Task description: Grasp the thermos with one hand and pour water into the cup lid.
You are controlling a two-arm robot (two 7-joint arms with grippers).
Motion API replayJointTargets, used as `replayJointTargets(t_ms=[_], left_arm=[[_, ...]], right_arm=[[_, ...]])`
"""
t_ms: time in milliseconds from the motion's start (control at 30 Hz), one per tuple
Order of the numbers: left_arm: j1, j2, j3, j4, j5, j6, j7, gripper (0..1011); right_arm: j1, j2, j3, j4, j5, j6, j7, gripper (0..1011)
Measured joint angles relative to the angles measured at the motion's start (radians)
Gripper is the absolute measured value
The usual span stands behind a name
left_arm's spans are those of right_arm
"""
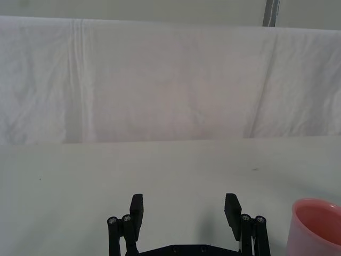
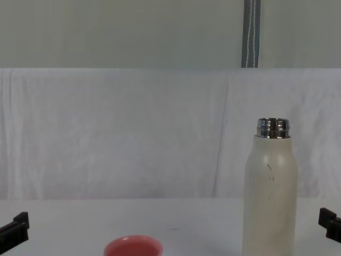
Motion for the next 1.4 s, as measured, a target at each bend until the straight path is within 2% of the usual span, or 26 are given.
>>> replayJointTargets(t_ms=[233,533,1000,1400], left_arm=[[0.0,0.0,0.0,0.0,0.0,0.0,0.0,1001],[0.0,0.0,0.0,0.0,0.0,0.0,0.0,1001],[0.0,0.0,0.0,0.0,0.0,0.0,0.0,1001],[0.0,0.0,0.0,0.0,0.0,0.0,0.0,1001]], right_arm=[[-0.019,-0.009,0.001,-0.021,-0.048,0.033,-0.031,1001],[-0.032,-0.039,-0.002,-0.031,-0.098,0.029,-0.059,1001],[-0.038,-0.089,-0.007,-0.032,-0.14,0.02,-0.078,1001],[-0.037,-0.095,-0.008,-0.01,-0.16,-0.011,-0.063,1001]])
